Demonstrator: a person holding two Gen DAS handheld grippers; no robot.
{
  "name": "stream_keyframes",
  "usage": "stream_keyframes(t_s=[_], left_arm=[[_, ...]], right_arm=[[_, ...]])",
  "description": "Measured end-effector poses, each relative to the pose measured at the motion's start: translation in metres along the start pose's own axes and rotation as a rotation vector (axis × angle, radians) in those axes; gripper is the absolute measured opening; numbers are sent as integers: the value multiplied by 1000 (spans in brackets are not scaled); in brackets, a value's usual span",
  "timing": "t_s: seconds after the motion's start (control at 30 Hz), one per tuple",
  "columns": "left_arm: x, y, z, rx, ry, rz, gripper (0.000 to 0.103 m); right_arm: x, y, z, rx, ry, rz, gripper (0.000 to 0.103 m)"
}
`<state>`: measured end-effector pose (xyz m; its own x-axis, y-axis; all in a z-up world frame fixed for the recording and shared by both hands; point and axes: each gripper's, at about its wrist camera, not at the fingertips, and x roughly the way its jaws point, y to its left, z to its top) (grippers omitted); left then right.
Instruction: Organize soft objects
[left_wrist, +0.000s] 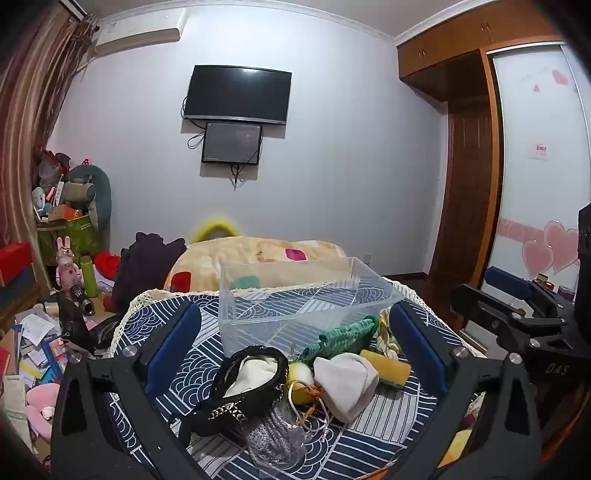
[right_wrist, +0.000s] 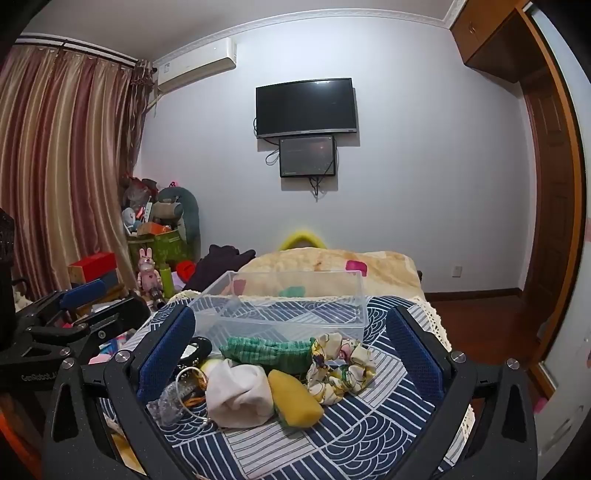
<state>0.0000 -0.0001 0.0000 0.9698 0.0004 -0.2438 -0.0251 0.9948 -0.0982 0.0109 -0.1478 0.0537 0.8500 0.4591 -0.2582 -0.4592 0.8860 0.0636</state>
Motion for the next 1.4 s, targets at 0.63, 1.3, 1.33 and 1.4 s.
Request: stream_keyframes(t_s=[0.63,1.3,1.33,1.4], left_arm=[[-1,-1,2,-1,-1,2,103],[-5,-5,8,2,-7,-1,103],[-5,-5,8,1,-5,-1,103],[-5,-6,9,1,-6,-1,103]], right_arm=[[-1,1,-1,5,-6,8,103],[-3,3,1,5,-12,14,103],[-2,3,1,5,-12,14,103],[-3,3,1,4,-13,13,103]])
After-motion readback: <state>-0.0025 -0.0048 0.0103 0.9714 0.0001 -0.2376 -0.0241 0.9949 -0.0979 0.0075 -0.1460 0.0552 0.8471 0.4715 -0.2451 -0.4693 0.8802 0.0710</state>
